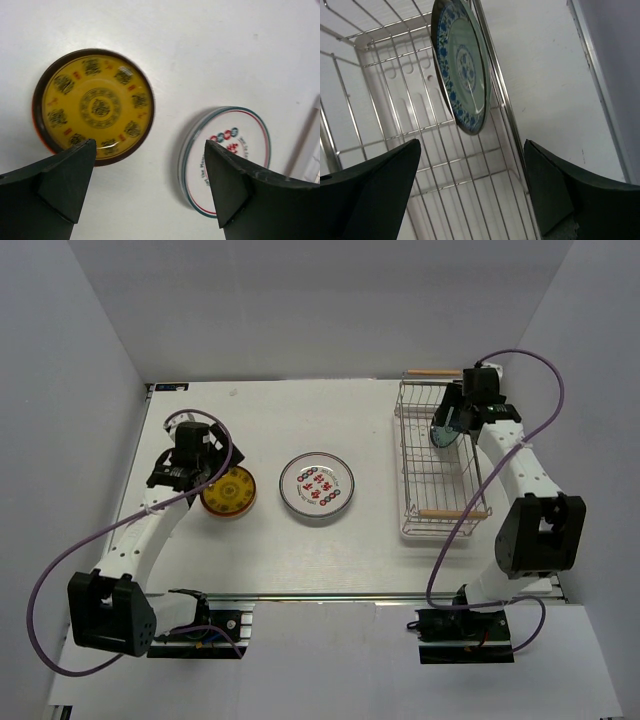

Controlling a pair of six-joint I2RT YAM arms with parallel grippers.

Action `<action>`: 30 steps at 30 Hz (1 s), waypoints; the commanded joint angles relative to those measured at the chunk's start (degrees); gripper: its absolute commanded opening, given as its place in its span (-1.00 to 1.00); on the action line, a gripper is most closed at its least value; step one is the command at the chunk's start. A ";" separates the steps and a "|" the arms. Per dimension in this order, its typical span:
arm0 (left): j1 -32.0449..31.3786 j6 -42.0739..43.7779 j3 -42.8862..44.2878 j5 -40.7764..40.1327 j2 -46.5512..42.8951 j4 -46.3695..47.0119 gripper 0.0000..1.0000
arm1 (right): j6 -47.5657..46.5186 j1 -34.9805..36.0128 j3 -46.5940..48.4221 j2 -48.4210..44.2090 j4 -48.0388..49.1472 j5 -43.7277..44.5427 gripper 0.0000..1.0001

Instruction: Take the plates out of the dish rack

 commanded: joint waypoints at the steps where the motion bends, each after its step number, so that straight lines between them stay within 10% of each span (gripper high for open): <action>1: -0.19 4.05 2.49 5.67 -2.76 4.16 0.96 | -5.22 -0.71 5.06 3.22 4.01 2.59 0.78; 19: -0.19 3.87 1.88 3.38 -1.09 4.33 0.96 | -8.39 -2.64 16.93 16.59 1.47 0.92 0.32; 30: -0.19 4.05 2.14 0.57 -5.39 1.88 0.96 | -9.97 -2.82 18.95 18.09 0.59 0.92 -0.73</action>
